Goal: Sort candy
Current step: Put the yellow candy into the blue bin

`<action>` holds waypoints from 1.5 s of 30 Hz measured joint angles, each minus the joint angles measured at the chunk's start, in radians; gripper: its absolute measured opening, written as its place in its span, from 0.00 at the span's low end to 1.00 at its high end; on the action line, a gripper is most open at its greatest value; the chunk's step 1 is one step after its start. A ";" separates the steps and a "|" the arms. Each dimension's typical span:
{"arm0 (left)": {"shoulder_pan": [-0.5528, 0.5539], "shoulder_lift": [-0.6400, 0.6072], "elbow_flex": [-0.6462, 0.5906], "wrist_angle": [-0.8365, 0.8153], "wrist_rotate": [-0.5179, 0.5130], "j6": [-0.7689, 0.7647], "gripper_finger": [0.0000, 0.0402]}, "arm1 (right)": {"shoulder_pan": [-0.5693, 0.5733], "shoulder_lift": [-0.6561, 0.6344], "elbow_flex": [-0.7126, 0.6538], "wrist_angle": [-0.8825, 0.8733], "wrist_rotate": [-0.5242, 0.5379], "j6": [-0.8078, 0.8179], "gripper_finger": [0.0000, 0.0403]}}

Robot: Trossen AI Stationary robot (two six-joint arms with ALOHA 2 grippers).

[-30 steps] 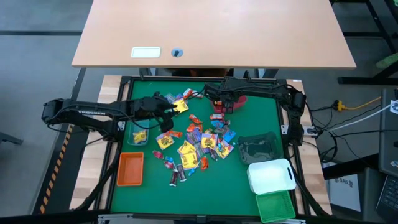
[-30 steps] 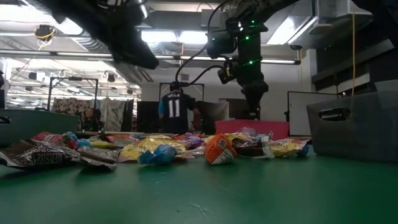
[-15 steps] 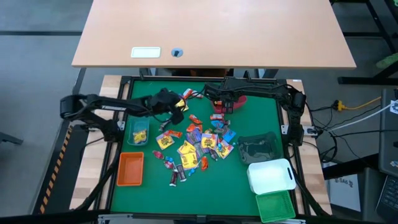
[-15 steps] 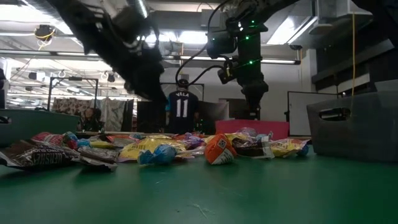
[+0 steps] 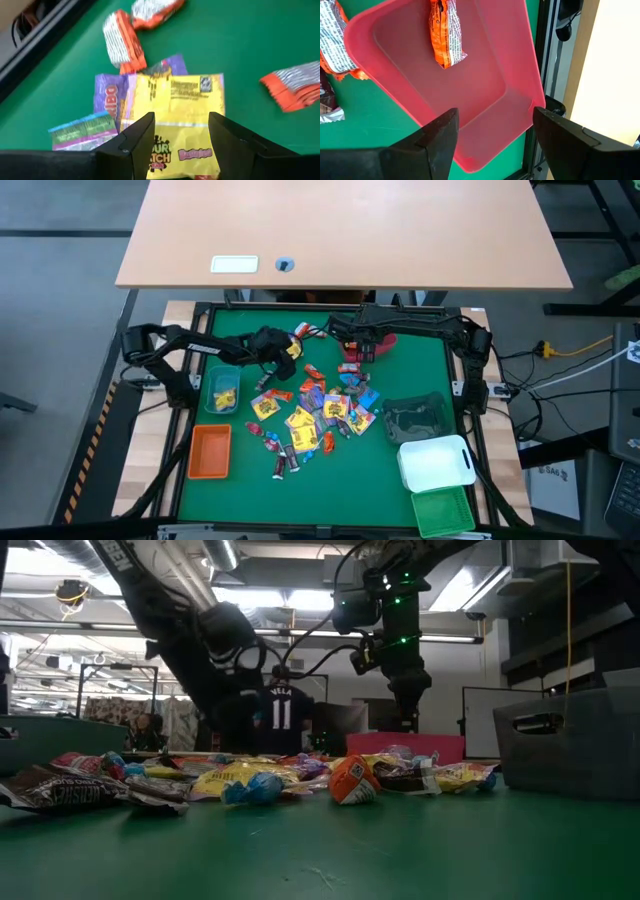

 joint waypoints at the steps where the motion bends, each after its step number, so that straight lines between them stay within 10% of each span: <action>1: 0.000 0.009 0.000 -0.001 0.000 0.000 0.43 | 0.000 0.000 0.000 0.000 0.000 0.000 0.63; 13: 0.000 0.078 0.004 -0.003 0.000 0.003 0.41 | 0.000 0.000 0.000 0.002 0.000 0.000 0.63; 27: 0.000 0.074 0.003 -0.009 0.003 0.000 0.02 | 0.000 0.000 0.000 -0.023 0.000 0.000 0.63; 45: -0.009 -0.191 -0.002 -0.048 0.136 -0.003 0.00 | 0.000 -0.123 -0.001 -0.071 0.001 0.028 0.63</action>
